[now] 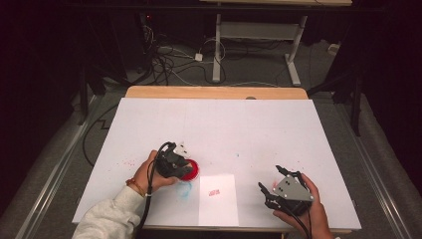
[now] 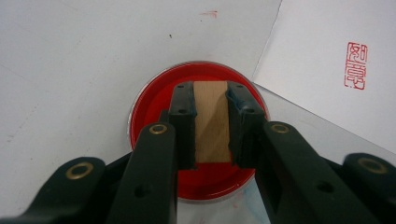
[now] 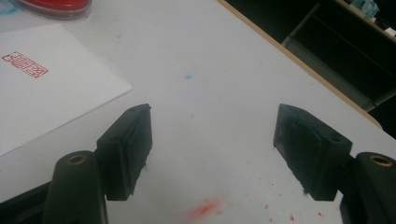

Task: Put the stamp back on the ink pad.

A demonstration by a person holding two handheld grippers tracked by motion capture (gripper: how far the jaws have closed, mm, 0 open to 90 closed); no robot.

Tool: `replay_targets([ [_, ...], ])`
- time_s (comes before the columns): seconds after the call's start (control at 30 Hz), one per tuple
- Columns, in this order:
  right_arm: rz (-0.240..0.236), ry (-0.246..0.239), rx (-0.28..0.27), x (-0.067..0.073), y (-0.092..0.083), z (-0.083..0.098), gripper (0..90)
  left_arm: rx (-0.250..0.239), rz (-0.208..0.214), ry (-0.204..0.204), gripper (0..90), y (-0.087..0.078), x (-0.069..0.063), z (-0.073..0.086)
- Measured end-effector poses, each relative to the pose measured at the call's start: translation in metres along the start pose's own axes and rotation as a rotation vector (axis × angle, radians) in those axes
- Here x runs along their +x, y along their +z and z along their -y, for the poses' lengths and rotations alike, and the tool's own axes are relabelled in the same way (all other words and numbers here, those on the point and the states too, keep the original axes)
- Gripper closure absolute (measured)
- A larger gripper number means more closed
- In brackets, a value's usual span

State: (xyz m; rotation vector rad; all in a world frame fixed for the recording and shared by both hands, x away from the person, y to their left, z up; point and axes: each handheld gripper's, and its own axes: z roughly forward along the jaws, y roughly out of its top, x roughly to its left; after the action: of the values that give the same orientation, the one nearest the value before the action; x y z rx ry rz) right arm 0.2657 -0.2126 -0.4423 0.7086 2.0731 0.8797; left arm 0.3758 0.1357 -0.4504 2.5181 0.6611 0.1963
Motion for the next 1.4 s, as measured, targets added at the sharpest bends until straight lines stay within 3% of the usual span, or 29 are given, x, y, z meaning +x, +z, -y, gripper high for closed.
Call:
replay_targets([
  [0.3, 0.001, -0.003, 0.003, 0.0, -0.001, 0.0, 28.9, 0.01, 0.0, -0.001, 71.9, 0.002, 0.001, 0.0],
  [0.63, 0.0, -0.006, 0.001, 0.0, -0.001, 0.0, 28.9, -0.015, -0.015, -0.006, 60.2, -0.003, 0.001, 0.0],
  [0.83, -0.001, -0.006, 0.0, 0.001, -0.001, 0.0, 28.9, -0.083, -0.032, 0.005, 53.9, -0.012, -0.001, 0.0],
  [1.4, -0.008, 0.004, -0.009, 0.0, -0.003, -0.001, 29.2, -0.366, -0.186, 0.062, 28.8, -0.033, -0.021, -0.002],
])
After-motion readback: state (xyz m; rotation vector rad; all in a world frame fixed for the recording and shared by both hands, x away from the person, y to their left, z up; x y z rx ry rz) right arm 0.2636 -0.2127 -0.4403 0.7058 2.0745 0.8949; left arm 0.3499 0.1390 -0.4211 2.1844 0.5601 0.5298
